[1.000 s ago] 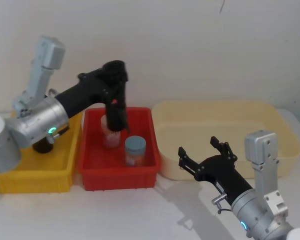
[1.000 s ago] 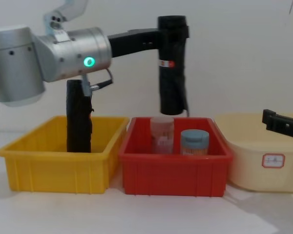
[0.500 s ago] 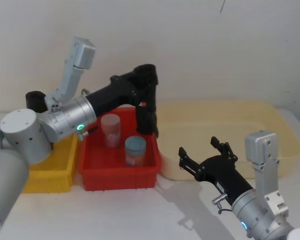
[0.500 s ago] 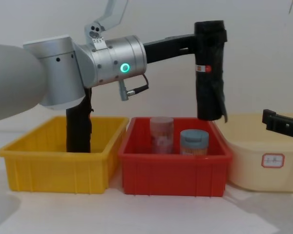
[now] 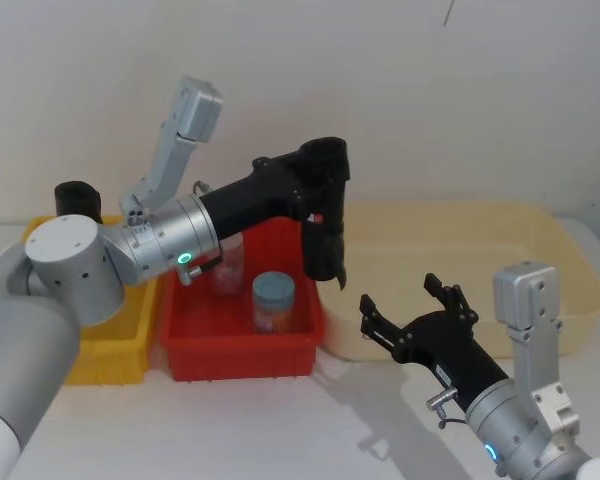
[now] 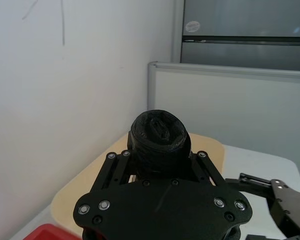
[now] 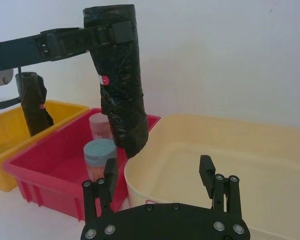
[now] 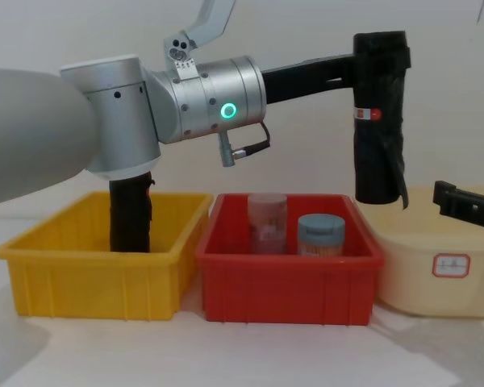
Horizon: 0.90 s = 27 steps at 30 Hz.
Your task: Pick up the garbage bag with the one hand and transfer it to the other hand.
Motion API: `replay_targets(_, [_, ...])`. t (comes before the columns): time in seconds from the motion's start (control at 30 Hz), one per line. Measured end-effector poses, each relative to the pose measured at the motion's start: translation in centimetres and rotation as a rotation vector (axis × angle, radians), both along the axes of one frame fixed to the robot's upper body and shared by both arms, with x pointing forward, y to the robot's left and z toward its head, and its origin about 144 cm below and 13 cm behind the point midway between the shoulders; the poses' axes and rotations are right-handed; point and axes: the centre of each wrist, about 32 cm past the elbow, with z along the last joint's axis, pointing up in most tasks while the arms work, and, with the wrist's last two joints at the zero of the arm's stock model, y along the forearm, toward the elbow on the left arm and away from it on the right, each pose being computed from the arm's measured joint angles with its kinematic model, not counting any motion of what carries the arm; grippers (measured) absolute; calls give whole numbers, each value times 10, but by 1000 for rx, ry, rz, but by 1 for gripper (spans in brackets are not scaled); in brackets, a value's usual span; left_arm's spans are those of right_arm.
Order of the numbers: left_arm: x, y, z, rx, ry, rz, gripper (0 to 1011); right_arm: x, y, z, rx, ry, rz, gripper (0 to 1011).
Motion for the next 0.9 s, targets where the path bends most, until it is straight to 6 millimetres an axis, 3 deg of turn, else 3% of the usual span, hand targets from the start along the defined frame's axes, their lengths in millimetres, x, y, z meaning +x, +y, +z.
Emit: replay_targets(0.9, [-8,-2,1,-6,11,-55,376,0,1,1,-2,-13,7,1002])
